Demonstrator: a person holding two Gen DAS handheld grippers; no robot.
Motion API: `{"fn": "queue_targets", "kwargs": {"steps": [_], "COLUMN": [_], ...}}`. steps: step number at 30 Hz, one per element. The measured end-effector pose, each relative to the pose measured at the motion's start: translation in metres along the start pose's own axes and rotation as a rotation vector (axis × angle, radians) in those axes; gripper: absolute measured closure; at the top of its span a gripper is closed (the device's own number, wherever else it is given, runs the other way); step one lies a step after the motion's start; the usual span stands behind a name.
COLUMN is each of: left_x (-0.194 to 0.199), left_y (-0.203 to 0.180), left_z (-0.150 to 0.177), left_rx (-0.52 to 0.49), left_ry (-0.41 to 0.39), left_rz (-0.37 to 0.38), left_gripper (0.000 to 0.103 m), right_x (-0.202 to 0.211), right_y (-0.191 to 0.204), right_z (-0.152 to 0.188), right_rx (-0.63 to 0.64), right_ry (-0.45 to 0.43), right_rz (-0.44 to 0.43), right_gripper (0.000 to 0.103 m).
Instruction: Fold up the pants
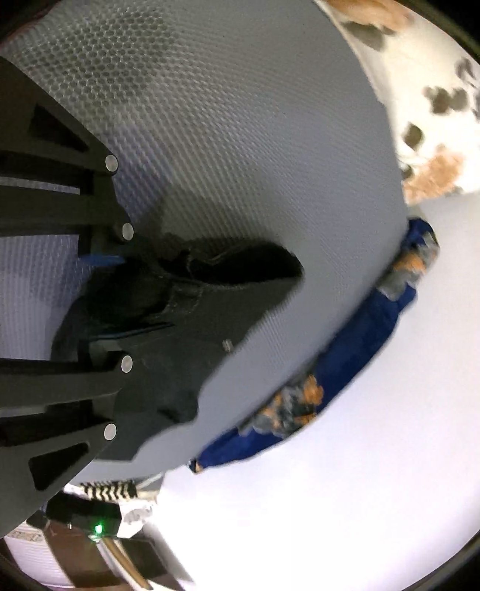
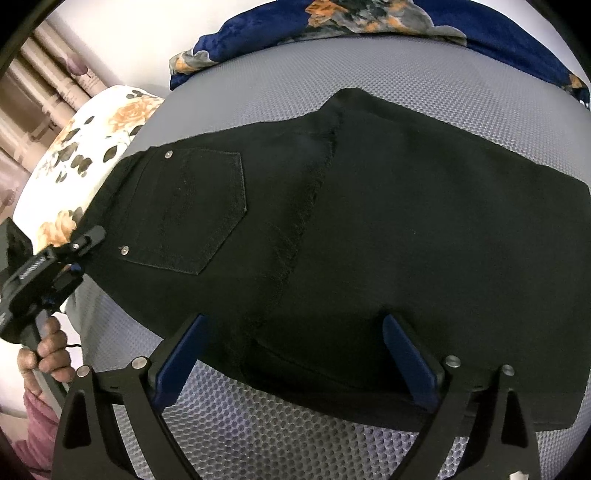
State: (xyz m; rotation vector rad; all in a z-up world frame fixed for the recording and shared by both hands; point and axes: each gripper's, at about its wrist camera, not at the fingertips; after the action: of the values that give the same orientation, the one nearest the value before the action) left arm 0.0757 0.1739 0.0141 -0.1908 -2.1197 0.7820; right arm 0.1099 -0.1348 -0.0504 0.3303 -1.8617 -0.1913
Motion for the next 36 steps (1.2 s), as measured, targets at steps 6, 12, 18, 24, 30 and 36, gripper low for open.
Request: {"fn": "queue_targets", "kwargs": {"steps": [6,12,18,24,30,36], "left_x": [0.012,0.000,-0.046,-0.101,-0.160,-0.201], "left_y": [-0.054,-0.133,-0.208,-0.260,-0.284,-0.282], "left_z": [-0.012,-0.013,0.012,0.051,0.102,0.143], "left_rx": [-0.105,-0.275,-0.402,-0.486,-0.578,-0.660], "left_ry": [-0.030,-0.008,0.093,0.233,0.383,0.453], "left_rz": [0.085,0.186,0.261,0.302,0.247,0.161], "left_gripper": [0.078,0.078,0.078,0.078,0.078,0.074], "right_x": [0.037,0.081,0.114,0.128,0.133,0.130], "right_y": [-0.021,-0.076,-0.133,-0.184,-0.210,-0.225], "right_z": [-0.003,0.000,0.007,0.022,0.031,0.038], "right_rx": [-0.058,-0.175,-0.292,-0.416,-0.464,-0.461], "right_ry": [-0.090,-0.182,-0.254,-0.285,-0.290,-0.261], "right_rz": [-0.018,0.008,0.035,0.033,0.039,0.005], "right_gripper": [0.008,0.008,0.008,0.009,0.010,0.011]}}
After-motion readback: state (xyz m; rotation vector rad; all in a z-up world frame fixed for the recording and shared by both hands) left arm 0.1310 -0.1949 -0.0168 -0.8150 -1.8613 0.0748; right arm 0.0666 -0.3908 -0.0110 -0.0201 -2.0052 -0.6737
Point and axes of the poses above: each gripper's, at about its wrist camera, not at the fingertips, and x roughly against the way its jaws point, y to its left, z to its underside, and after that the axes turned 2 degrees about z, right-handed
